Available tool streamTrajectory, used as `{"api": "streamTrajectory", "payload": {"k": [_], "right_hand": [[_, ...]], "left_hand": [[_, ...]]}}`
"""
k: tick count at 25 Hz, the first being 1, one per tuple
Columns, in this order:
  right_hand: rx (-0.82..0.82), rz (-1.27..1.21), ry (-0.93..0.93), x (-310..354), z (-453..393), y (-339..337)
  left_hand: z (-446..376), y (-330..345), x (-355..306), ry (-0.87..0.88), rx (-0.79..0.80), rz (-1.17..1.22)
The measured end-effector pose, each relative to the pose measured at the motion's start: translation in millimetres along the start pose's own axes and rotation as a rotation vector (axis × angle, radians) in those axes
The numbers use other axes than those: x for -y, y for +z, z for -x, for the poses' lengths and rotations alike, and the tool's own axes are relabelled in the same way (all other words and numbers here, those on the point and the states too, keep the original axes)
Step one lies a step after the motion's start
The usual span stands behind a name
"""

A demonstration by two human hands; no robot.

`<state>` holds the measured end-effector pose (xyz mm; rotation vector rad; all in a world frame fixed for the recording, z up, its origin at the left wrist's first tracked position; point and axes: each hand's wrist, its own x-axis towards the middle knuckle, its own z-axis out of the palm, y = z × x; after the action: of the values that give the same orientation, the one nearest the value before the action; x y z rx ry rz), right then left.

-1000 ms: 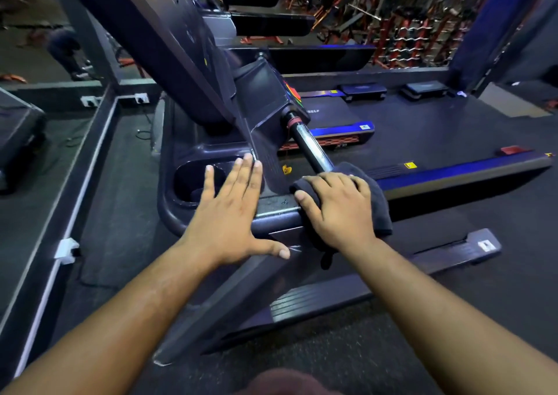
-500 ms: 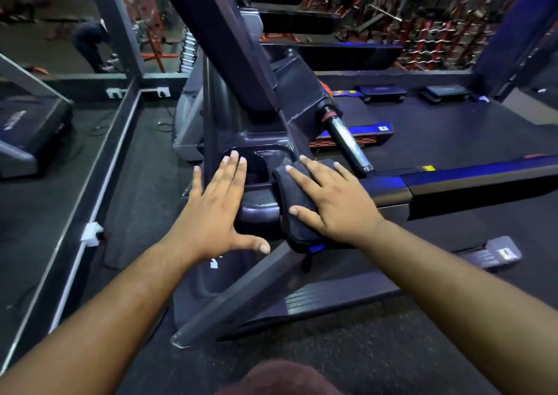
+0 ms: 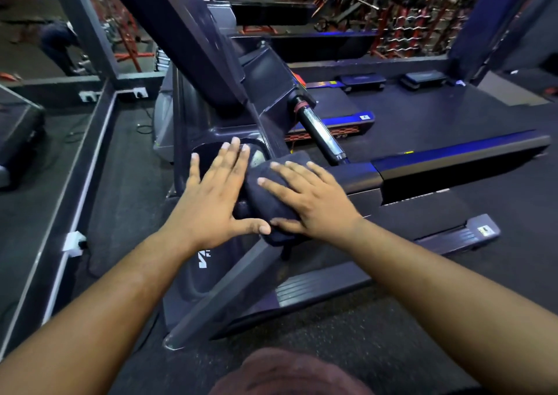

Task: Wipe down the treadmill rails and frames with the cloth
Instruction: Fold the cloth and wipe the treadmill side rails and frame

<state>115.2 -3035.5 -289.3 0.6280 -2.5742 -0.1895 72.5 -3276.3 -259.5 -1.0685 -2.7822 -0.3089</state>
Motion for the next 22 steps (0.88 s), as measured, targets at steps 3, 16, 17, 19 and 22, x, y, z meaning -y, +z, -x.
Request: {"api": "streamTrajectory", "payload": {"k": [3, 16, 17, 19, 22], "right_hand": [[0.015, 0.035, 0.128, -45, 29, 0], [0.084, -0.029, 0.445, -75, 60, -8], [0.081, -0.034, 0.392, -65, 53, -7], [0.104, -0.038, 0.288, -44, 30, -7], [0.158, -0.014, 0.136, -6, -1, -11]], "left_hand": [[-17, 8, -24, 0.012, 0.030, -0.116], [-56, 21, -79, -0.034, -0.012, -0.233], [-48, 20, -70, -0.071, 0.000, -0.232], [-30, 17, -55, -0.146, 0.018, -0.211], [3, 9, -33, -0.254, 0.009, -0.162]]}}
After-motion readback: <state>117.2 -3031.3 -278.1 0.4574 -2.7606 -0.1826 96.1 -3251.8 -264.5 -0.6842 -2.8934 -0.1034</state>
